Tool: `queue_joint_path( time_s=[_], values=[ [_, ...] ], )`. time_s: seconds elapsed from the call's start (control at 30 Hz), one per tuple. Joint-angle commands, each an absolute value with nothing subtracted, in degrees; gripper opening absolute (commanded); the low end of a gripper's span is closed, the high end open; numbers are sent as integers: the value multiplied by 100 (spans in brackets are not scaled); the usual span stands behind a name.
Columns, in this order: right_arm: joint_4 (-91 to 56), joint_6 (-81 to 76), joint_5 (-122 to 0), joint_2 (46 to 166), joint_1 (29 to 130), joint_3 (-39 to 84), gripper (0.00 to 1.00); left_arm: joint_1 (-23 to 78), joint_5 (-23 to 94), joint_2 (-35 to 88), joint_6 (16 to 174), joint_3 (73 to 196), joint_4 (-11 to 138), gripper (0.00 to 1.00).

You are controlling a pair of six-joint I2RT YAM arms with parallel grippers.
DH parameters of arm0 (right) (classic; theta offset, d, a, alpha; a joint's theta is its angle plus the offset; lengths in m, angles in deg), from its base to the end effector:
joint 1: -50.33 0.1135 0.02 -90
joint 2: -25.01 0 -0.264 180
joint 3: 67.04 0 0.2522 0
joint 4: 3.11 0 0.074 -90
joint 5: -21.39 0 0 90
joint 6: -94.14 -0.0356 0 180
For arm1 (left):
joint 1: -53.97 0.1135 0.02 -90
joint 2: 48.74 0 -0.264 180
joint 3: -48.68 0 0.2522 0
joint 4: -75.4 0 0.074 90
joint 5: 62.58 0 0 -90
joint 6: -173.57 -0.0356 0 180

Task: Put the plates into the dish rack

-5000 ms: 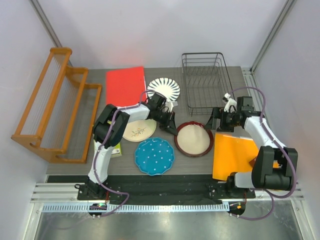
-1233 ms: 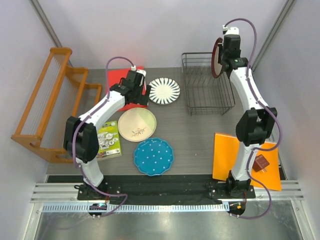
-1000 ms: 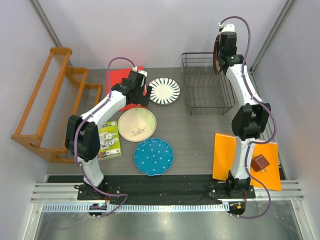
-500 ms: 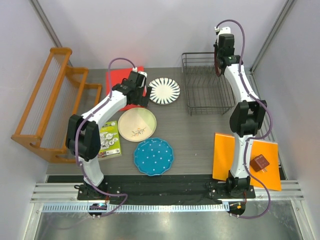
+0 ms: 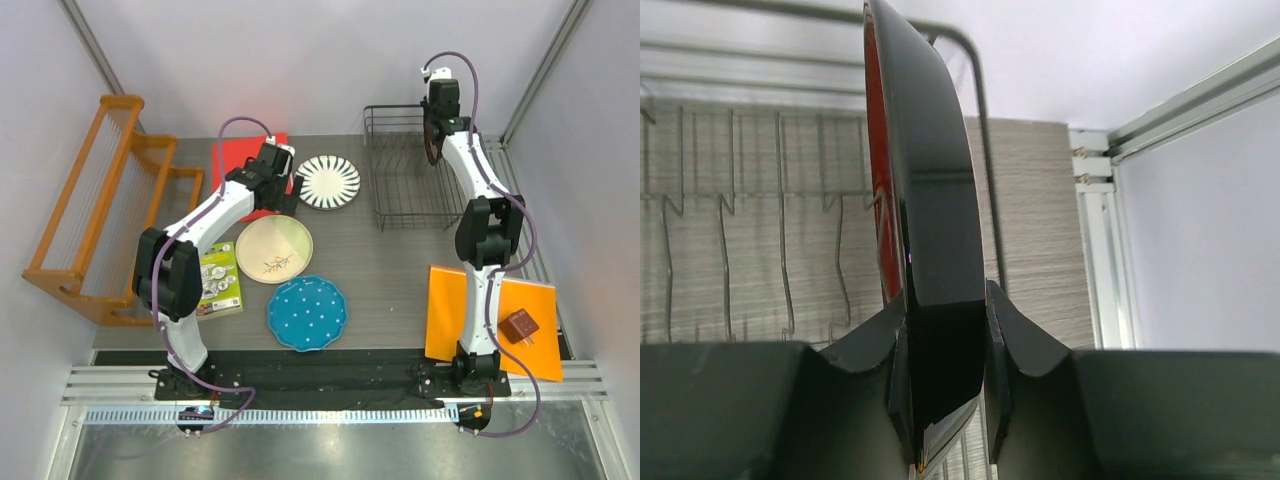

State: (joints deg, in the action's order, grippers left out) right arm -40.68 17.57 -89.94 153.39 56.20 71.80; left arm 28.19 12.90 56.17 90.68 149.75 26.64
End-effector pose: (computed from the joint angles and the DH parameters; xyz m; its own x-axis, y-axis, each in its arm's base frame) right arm 0.5259 0.0410 0.3174 -0.4936 -0.2682 -0.8273 0.1153 0.9227 -0.3680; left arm 0.3690 -0.1683 0.2656 -0.7450 0.2268 -0.6274 0.1932 0.9735 0.1225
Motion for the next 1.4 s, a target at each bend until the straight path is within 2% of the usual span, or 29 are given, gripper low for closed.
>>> queue_joint_path(
  time_s=[0.0,0.23,0.27,0.33,0.37,0.43,0.47,0.6,0.73,0.8,0.83,0.9,0.97,1.0,1.1,1.27,1.37],
  values=[
    [-3321,1750,-9173,15253,5604,7329,1,2805,1283,5542,8981,15112,2587,99],
    [-3427,1574,-9384,15482,5552,7328,1,2805,1380,5322,8858,14954,2534,99],
    [-3444,1583,-9410,15491,5543,7363,17,2805,1389,5261,8840,14928,2526,99],
    [-3453,1601,-9445,15456,5551,7372,36,2805,1406,5208,8814,14840,2517,100],
    [-3471,1601,-9445,15412,5551,7372,52,2805,1424,5112,8805,14805,2517,99],
    [-3550,1653,-9393,15298,5560,7338,64,2805,1442,4980,8787,14726,2482,100],
    [-3585,1680,-9393,15124,5560,7320,66,2805,1459,4814,8778,14603,2482,99],
    [-3795,1733,-9419,14508,5587,7022,67,2805,1652,4338,8656,14348,2307,100],
    [-4208,1566,-9455,13674,5639,6408,71,2813,2327,3820,8383,14005,2017,100],
    [-4516,1390,-8684,12895,5683,5951,73,2813,2583,3531,8111,13743,1841,100],
    [-4586,1390,-8159,12559,5709,5314,74,2813,2828,3450,8119,13645,1788,99],
    [-4683,1565,-6324,11604,5824,4529,74,2822,3276,3223,8128,13417,1621,99],
    [-4797,1801,-5179,11055,6051,3316,74,2840,3864,3107,8180,13276,1472,97],
    [-4859,1968,-4548,10800,6244,2973,73,2848,3989,3063,8329,13197,1419,95],
    [-5043,1926,-4095,10315,7024,2004,70,2980,4201,2914,9047,12784,1418,91],
    [-4861,1610,-3680,10735,7959,1475,51,3139,4175,2458,10078,11924,1734,86],
    [-4334,1390,-3618,10824,8302,1037,48,3147,4236,2246,10430,11554,1866,84]
  ],
)
